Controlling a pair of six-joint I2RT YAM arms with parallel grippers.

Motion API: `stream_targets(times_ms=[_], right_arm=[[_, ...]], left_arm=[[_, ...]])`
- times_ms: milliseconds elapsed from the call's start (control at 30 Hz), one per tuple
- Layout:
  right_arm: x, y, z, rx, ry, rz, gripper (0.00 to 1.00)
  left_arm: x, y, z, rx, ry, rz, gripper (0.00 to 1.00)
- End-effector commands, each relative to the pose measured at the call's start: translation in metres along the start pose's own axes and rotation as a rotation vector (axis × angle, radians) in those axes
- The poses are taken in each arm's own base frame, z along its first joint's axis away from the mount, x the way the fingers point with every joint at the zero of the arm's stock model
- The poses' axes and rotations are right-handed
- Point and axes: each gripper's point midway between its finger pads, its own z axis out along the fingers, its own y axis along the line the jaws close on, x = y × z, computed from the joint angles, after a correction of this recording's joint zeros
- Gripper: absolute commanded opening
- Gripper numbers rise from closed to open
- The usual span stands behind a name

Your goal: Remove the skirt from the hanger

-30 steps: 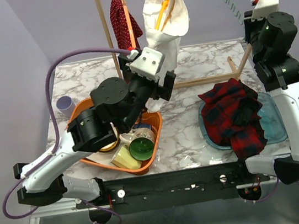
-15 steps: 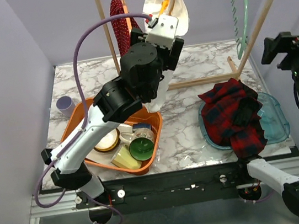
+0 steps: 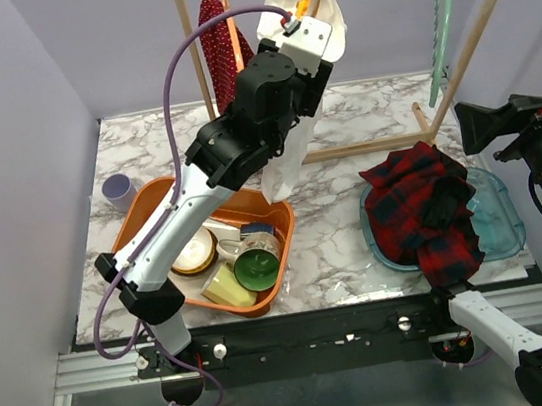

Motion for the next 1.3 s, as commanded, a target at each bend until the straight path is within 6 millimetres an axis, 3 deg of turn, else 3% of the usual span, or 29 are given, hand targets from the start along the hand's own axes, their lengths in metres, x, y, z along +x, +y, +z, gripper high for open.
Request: stream_targets(times_ms=[0,100,167,233,333,667,900,1267], right_arm=[[-0.005,0.02,-0.008,-0.107,0.002,0.029,0.97],[-0.008,0.022,-0.011,-0.118,-0.008,0.032,0.97],[-0.009,0.024,-0.013,-0.129,-0.009,0.033,0.97],[-0.009,0.025,-0.014,-0.135,-0.008,0.032,0.97],[-0.009,0.027,-0.015,-0.145,-0.005,0.035,0.97],[-0.007,0.035,-0.02,-0.189,-0.012,0.052,0.96],[-0.021,0.045,-0.027,-0.245,-0.045,0.042,0.96],[-0.018,0.058,-0.025,-0.32,-0.016,0.06,0.94]], left_arm=[[0.002,-0.014,0.012,0.079,-0.007,0.014,0.67],[0.002,-0.019,0.017,0.101,-0.007,0.013,0.51],[0.003,-0.019,0.019,0.1,-0.006,0.017,0.33],[0.002,-0.02,0.019,0.103,-0.012,0.012,0.23],[-0.004,-0.023,0.016,0.128,-0.032,-0.003,0.0],[-0.036,-0.015,-0.006,0.159,-0.117,-0.081,0.0],[-0.066,-0.002,-0.034,0.181,-0.196,-0.121,0.0],[-0.074,0.003,-0.051,0.213,-0.252,-0.106,0.0]])
